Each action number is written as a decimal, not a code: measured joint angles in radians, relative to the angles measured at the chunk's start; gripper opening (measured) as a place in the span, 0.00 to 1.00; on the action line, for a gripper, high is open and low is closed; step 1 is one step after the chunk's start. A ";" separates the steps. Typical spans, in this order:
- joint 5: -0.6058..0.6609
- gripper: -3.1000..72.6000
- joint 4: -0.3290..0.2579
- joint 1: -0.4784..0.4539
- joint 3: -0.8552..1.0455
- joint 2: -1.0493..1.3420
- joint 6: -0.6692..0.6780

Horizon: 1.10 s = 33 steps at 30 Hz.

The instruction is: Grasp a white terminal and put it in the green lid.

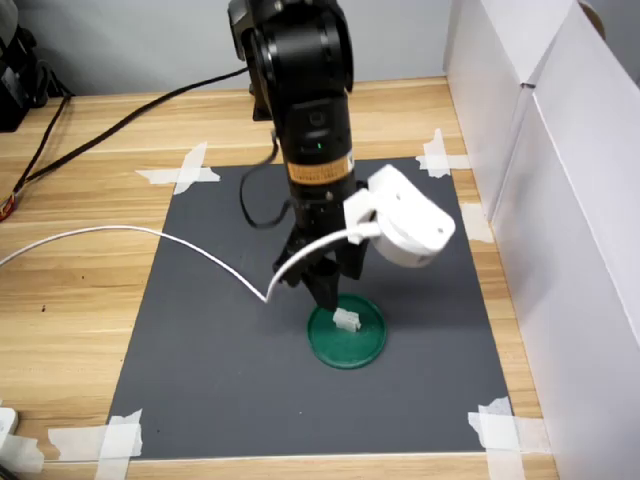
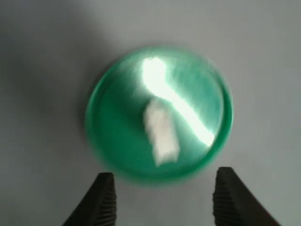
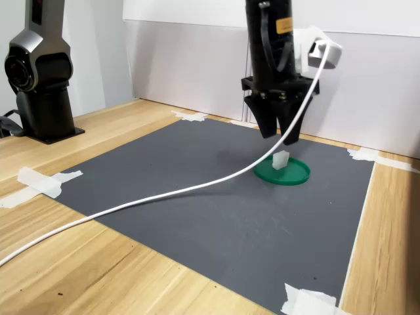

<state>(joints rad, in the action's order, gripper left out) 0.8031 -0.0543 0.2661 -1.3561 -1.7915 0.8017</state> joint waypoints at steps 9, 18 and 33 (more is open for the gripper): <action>-0.035 0.22 -0.068 0.000 0.105 0.306 -0.010; -0.083 0.02 -0.112 0.000 0.330 0.644 -0.049; -0.548 0.02 -0.138 -0.086 0.942 1.301 -0.393</action>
<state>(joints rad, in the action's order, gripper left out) 0.2552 -0.1926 0.1804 -0.4136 -0.4904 0.4086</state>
